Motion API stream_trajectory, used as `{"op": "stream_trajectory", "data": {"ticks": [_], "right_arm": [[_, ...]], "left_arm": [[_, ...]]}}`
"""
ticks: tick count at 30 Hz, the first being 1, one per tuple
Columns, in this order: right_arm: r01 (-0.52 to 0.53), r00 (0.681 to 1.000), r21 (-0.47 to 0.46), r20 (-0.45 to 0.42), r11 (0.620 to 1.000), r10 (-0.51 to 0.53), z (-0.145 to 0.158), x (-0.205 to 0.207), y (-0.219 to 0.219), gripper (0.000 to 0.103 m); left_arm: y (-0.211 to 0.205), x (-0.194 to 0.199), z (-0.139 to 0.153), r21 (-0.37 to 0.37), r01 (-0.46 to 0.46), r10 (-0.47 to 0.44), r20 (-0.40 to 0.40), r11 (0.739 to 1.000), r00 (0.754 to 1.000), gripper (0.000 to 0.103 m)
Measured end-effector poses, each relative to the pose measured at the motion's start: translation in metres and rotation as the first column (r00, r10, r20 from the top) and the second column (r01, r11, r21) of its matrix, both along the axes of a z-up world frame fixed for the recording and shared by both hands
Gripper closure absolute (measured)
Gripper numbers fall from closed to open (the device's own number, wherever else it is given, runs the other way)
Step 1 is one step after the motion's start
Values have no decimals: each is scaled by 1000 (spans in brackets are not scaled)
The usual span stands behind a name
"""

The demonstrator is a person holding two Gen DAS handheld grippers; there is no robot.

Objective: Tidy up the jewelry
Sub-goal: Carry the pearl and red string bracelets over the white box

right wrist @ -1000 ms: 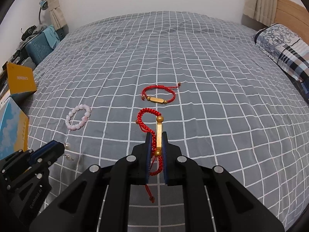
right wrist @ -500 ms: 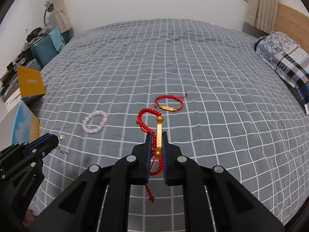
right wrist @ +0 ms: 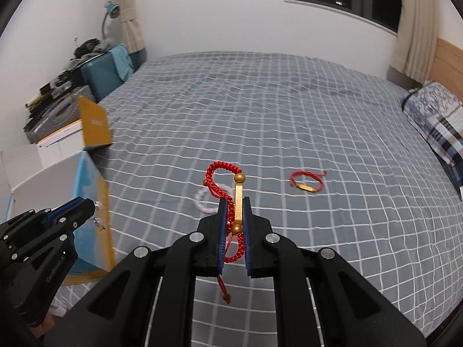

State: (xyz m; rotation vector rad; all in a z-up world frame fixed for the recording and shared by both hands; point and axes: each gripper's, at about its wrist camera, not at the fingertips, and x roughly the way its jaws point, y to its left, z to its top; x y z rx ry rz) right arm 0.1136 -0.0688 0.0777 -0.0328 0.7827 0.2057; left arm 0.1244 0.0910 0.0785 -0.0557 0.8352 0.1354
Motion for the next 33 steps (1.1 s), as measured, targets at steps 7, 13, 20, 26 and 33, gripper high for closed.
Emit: {"op": "stream_trajectory", "data": {"ticks": [7, 13, 20, 26, 33], "right_arm": [[-61, 998, -3, 16, 998, 61, 12, -16, 47, 94], [-119, 993, -5, 25, 993, 119, 17, -27, 86, 94], [-219, 974, -4, 51, 976, 219, 19, -47, 147, 94], [-329, 943, 13, 61, 944, 328, 10, -63, 200, 94], [-410, 912, 34, -21, 912, 411, -19, -62, 257, 94]], "left_arm": [[40, -26, 18, 2, -56, 56, 25, 998, 998, 92], [81, -50, 25, -2, -116, 116, 35, 993, 993, 92], [137, -81, 23, -14, -201, 202, 29, 979, 979, 92], [178, -101, 8, -14, -271, 271, -2, 962, 962, 92], [218, -115, -9, -36, -326, 324, -44, 945, 945, 92]]}}
